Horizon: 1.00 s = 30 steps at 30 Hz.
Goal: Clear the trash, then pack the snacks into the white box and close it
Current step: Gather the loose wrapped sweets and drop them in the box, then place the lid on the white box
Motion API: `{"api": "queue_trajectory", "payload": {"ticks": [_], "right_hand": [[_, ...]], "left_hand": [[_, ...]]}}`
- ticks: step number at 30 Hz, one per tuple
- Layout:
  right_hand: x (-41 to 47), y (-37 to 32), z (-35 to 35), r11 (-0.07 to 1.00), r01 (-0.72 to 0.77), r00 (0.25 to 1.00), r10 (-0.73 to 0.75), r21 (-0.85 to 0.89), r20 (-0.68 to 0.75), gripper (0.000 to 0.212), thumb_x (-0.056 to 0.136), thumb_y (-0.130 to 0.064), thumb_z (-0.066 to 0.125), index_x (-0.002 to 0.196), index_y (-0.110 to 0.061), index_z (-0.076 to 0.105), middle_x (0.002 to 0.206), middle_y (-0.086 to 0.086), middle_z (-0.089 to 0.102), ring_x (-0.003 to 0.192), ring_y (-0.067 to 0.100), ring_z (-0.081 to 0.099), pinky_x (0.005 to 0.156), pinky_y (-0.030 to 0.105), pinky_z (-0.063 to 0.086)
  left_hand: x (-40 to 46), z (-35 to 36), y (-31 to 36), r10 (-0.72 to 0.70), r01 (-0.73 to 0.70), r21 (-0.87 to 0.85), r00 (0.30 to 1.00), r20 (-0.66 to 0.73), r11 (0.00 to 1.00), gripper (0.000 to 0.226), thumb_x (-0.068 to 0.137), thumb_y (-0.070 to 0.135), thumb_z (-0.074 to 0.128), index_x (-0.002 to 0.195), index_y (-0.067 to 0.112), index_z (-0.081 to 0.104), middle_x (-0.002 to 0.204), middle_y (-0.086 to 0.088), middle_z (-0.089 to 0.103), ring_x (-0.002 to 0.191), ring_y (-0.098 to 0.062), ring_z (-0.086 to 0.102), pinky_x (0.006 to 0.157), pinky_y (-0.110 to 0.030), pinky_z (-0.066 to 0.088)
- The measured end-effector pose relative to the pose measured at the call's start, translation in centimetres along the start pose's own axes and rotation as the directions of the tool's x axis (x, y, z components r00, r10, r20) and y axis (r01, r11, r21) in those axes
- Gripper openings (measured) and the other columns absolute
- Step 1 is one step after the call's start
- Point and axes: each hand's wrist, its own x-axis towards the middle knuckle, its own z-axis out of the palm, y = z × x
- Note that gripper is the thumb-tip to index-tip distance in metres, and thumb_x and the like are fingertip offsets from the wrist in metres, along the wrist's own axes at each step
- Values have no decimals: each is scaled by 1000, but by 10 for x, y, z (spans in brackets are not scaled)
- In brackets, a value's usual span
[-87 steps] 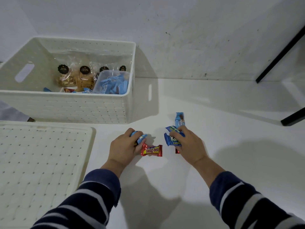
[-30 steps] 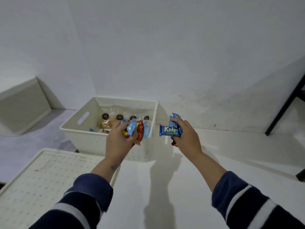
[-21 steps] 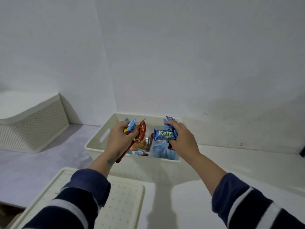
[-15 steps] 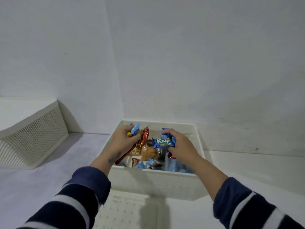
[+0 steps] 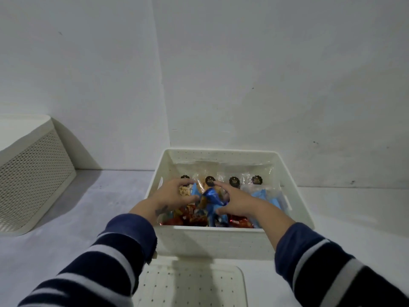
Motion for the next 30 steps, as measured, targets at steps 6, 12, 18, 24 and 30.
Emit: {"api": "queue_trajectory", "payload": {"ticks": [6, 12, 18, 24, 30], "right_hand": [[-15, -18, -11, 997, -27, 995, 20, -74, -97, 57, 90, -26, 63, 142, -25, 41, 124, 7, 54, 95, 13, 50, 67, 18, 40], [-72, -34, -19, 963, -22, 993, -9, -270, -114, 53, 93, -30, 57, 143, -27, 41, 143, 4, 47, 122, 21, 49, 95, 28, 39], [-156, -41, 6, 924, 31, 991, -79, -381, -112, 49, 94, -32, 54, 141, -24, 43, 140, 6, 50, 125, 24, 49, 100, 29, 39], [-210, -30, 59, 948, 25, 996, -51, -318, -73, 45, 93, -36, 54, 136, -29, 46, 142, 1, 46, 128, 20, 47, 101, 32, 39], [-222, 6, 130, 942, -81, 996, 86, -326, 0, 52, 91, -38, 55, 141, -26, 41, 148, 5, 40, 131, 25, 43, 107, 35, 36]], "left_hand": [[-9, -5, 12, 6, -7, 45, 1000, 8, 999, 46, 85, 37, 67, 128, 28, 55, 136, 3, 53, 127, -15, 46, 92, -24, 33], [-50, -14, 38, 6, -3, 92, 1000, -29, 996, 41, 87, 35, 64, 126, 26, 57, 133, 0, 56, 122, -18, 51, 102, -31, 40], [-133, 1, 54, 5, 18, 168, 991, -136, 986, 38, 92, 33, 56, 129, 22, 56, 135, 1, 54, 123, -20, 50, 95, -25, 35], [-218, 28, 19, -124, 138, 139, 987, -105, 981, 36, 94, 36, 53, 128, 24, 55, 137, -1, 50, 124, -22, 48, 92, -27, 37], [-271, 42, -65, -290, 315, 224, 947, -139, 922, 46, 90, 37, 58, 132, 21, 50, 146, -8, 39, 120, -28, 51, 100, -34, 40]]}}
